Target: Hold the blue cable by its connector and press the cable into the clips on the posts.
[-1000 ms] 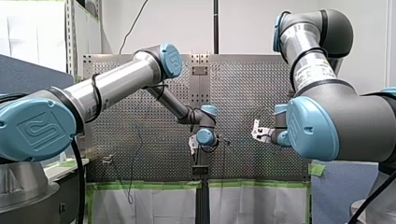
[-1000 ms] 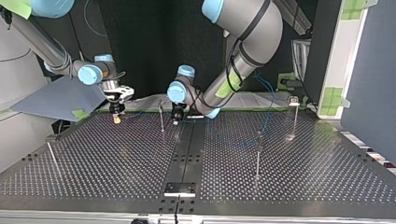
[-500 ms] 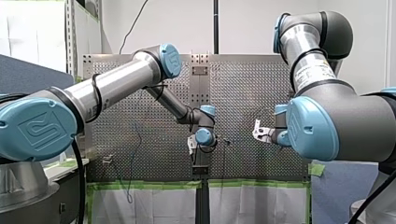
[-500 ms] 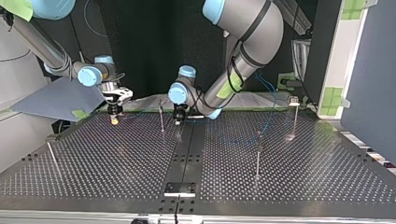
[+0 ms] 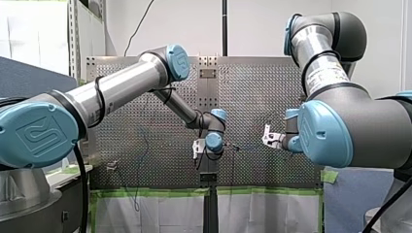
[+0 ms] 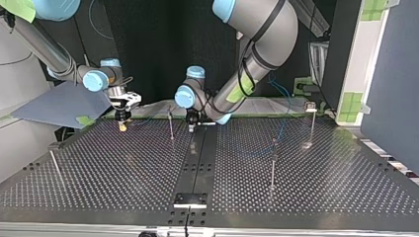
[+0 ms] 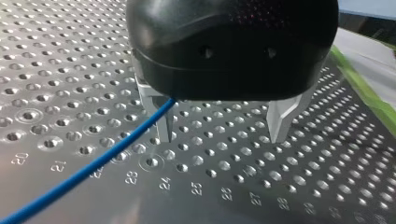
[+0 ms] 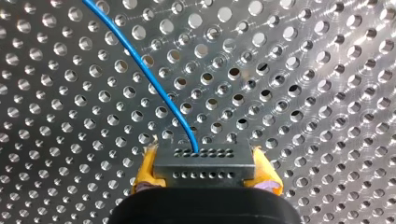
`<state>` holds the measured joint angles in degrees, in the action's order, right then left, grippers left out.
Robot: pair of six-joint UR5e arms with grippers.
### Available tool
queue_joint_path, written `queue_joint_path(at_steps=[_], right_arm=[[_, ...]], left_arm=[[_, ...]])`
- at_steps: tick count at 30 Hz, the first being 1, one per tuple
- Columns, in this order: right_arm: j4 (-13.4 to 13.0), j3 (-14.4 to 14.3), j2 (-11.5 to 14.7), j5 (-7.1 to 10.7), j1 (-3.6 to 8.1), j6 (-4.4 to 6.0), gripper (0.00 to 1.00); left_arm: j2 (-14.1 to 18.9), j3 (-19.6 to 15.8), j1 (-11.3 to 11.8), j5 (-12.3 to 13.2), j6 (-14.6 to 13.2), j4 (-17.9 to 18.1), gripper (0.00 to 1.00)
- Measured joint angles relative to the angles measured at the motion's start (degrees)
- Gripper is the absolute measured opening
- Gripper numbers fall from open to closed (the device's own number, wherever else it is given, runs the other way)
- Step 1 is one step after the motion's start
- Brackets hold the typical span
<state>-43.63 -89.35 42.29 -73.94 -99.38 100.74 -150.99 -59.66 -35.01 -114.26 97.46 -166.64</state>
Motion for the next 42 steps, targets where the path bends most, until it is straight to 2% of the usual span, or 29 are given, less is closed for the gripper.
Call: queue_joint_path(at_steps=[3, 9, 18, 27, 42], right_arm=[[0.1, 0.0, 0.0, 0.01, -0.08, -0.01, 0.00], [0.9, 0.0, 0.0, 0.02, -0.14, -0.15, 0.00], [2.0, 0.0, 0.0, 0.02, -0.03, -0.21, 0.00], [2.6, 0.0, 0.0, 0.01, 0.17, -0.59, 0.00], [2.8, 0.0, 0.0, 0.01, 0.14, -0.62, 0.00]], left_arm=[[0.1, 0.0, -0.2, -0.8, -0.5, -1.5, 1.00], [1.7, 0.0, -0.9, 0.1, -0.7, -4.2, 1.00], [4.3, -0.2, -3.0, -0.2, 0.3, -5.4, 1.00], [4.4, -1.8, -4.6, -2.1, 0.5, -5.6, 1.00], [4.9, -4.8, -6.2, -3.1, 0.6, -3.5, 1.00]])
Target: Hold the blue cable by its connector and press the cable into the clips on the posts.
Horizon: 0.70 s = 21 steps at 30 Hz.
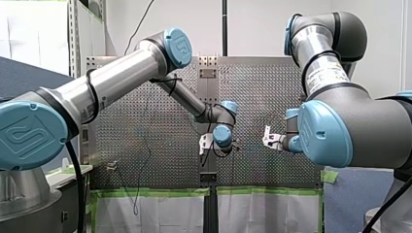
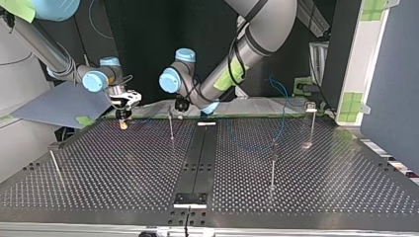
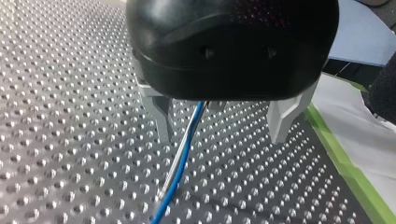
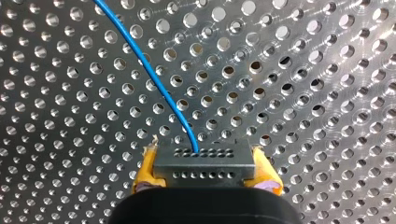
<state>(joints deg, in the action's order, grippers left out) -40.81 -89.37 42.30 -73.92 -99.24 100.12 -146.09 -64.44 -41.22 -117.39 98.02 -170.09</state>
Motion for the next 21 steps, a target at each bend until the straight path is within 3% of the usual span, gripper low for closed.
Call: queue_joint_path(at_steps=[12, 21], right_arm=[[0.0, 0.0, 0.0, 0.00, 0.03, 0.00, 0.00], [0.1, 0.0, 0.0, 0.00, 0.05, 0.01, 0.00]], left_arm=[[0.3, -0.8, -5.4, -2.4, 1.9, 4.1, 1.00], [0.3, -1.0, -6.9, -3.2, 4.1, 4.2, 1.00]])
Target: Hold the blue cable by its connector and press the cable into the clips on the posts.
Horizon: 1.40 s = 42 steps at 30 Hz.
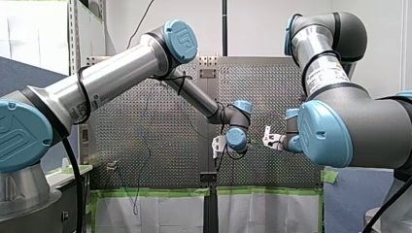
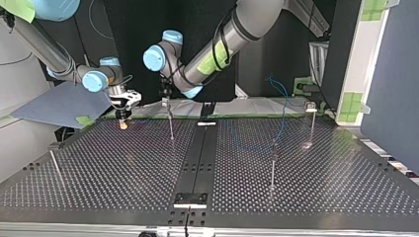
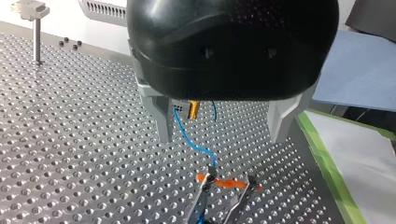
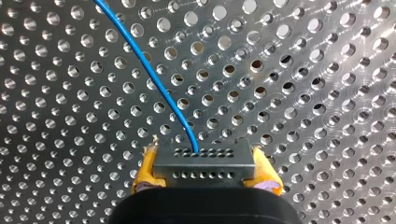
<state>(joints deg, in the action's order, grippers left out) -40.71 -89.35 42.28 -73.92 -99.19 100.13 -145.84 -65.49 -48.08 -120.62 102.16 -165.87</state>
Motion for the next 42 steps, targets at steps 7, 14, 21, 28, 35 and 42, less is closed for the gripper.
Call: queue_joint_path(at_steps=[7, 14, 21, 28, 35, 42], right_arm=[[0.0, 0.0, 0.0, 0.00, -0.03, 0.00, 0.00], [0.0, 0.0, 0.0, 0.01, -0.08, 0.00, 0.00], [0.1, 0.0, 0.0, 0.22, -0.09, 0.00, 0.00], [0.2, 0.0, 0.0, 0.34, -0.09, 0.00, 0.00], [0.1, 0.0, 0.0, 0.35, -0.09, 0.01, 0.00], [0.2, 0.0, 0.0, 0.35, -0.08, 0.00, 0.00]], left_arm=[[-0.1, -1.4, 0.1, -0.3, 2.1, 1.5, 1.00], [-0.1, -1.9, 0.2, -0.4, 2.4, 2.3, 1.00], [-0.1, -1.9, 0.6, -0.5, 2.6, 2.8, 1.00], [-0.1, -1.9, 0.9, -1.6, 2.7, 2.8, 1.00], [-0.1, -1.9, 0.9, -1.9, 2.7, 2.8, 1.00], [-0.1, -1.9, 0.9, -2.3, 2.7, 2.7, 1.00]])
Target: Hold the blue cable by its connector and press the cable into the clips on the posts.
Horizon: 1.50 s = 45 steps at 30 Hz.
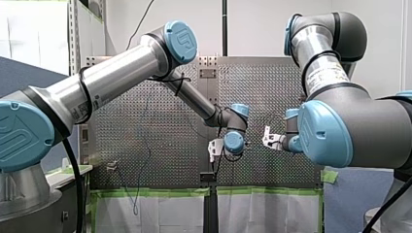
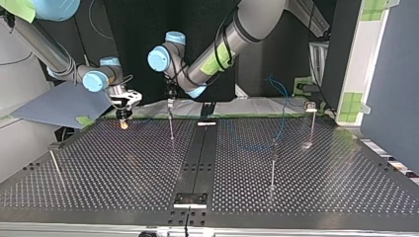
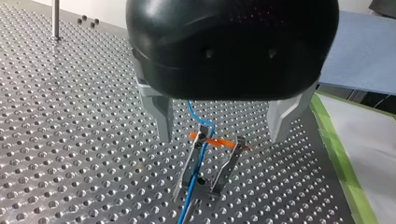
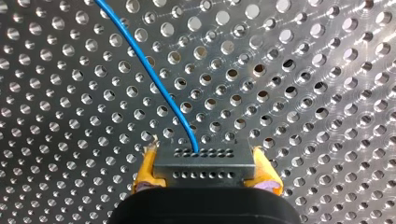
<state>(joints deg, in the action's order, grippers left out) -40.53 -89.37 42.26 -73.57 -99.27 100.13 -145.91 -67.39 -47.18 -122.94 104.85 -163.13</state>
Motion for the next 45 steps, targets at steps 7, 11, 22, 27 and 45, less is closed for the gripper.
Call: queue_joint_path(at_steps=[7, 11, 22, 27, 45], right_arm=[[0.0, 0.0, 0.0, 0.00, 0.00, -0.01, 0.00], [0.0, 0.0, 0.0, 0.00, 0.01, 0.00, 0.00], [0.3, 0.0, 0.0, 0.11, 0.10, 0.00, 0.00], [0.3, 0.0, 0.0, 0.10, 0.10, 0.00, 0.00], [0.3, 0.0, 0.0, 0.10, 0.22, 0.37, 0.00]], left_arm=[[0.0, 0.0, 0.0, -0.1, 0.0, 0.0, 1.00], [0.0, 0.0, -0.2, -0.8, 0.0, -0.1, 1.00], [2.0, -2.4, -2.1, -4.9, 0.3, 1.4, 1.00], [4.2, -4.6, -2.3, -4.6, 1.0, 3.5, 1.00], [12.8, -13.1, -2.4, -6.1, 4.8, 12.0, 1.00]])
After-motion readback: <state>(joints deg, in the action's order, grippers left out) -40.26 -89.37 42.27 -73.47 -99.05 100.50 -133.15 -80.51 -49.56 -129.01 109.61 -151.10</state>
